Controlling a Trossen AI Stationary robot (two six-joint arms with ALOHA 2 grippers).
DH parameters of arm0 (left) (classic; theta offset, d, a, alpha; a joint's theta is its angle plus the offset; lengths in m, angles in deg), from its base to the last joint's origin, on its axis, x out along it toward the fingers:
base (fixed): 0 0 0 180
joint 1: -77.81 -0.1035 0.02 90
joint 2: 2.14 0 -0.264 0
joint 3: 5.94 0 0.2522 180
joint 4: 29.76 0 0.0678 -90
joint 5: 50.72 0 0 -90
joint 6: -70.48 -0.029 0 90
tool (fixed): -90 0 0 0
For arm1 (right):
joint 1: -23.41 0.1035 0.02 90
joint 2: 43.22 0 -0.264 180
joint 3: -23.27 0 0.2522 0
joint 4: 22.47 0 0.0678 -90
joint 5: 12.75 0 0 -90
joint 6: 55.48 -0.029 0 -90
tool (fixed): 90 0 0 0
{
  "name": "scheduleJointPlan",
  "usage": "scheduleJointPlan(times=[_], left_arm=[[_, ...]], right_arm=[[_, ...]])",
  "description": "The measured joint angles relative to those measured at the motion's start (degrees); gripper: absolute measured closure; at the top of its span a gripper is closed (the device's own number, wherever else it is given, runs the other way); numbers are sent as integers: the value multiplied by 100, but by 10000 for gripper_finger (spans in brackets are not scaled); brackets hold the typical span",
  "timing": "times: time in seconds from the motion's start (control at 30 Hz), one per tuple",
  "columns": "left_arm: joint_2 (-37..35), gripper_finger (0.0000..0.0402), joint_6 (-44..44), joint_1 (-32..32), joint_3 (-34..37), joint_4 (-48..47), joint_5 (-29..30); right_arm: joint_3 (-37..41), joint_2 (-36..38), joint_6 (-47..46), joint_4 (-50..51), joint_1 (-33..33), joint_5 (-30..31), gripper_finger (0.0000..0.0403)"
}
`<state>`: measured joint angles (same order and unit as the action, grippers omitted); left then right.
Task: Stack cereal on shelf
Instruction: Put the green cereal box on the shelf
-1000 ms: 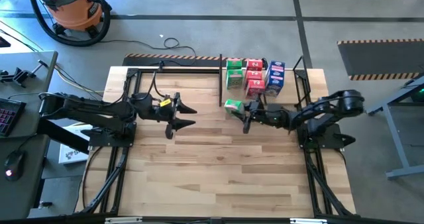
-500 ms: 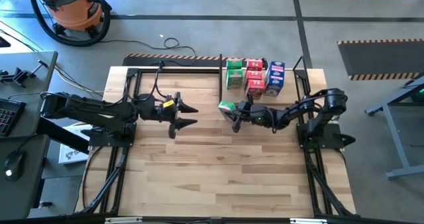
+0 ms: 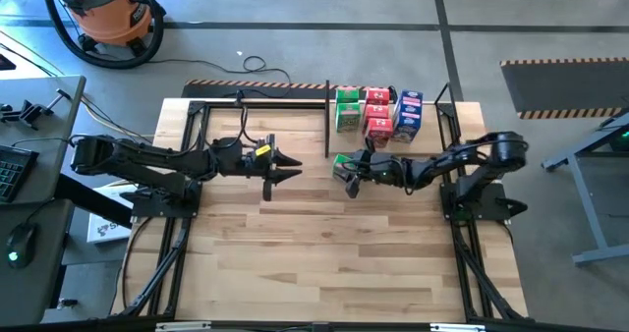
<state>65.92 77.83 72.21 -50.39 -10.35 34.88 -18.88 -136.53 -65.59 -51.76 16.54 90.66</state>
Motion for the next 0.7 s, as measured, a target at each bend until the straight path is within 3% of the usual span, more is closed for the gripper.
scheduleJointPlan(times=[0.17,0.33,0.5,0.7], left_arm=[[-47,320,-98,-213,-2,46,-187],[-42,323,-258,-323,-4,200,-451],[-42,323,-383,-453,265,718,-453],[-45,323,100,-736,1173,2149,-555]], right_arm=[[-507,790,248,1918,0,184,157],[-1703,1255,154,4689,-170,16,157],[-3156,958,-46,7069,-586,-967,157],[-4499,123,140,8668,-702,-1401,157]])
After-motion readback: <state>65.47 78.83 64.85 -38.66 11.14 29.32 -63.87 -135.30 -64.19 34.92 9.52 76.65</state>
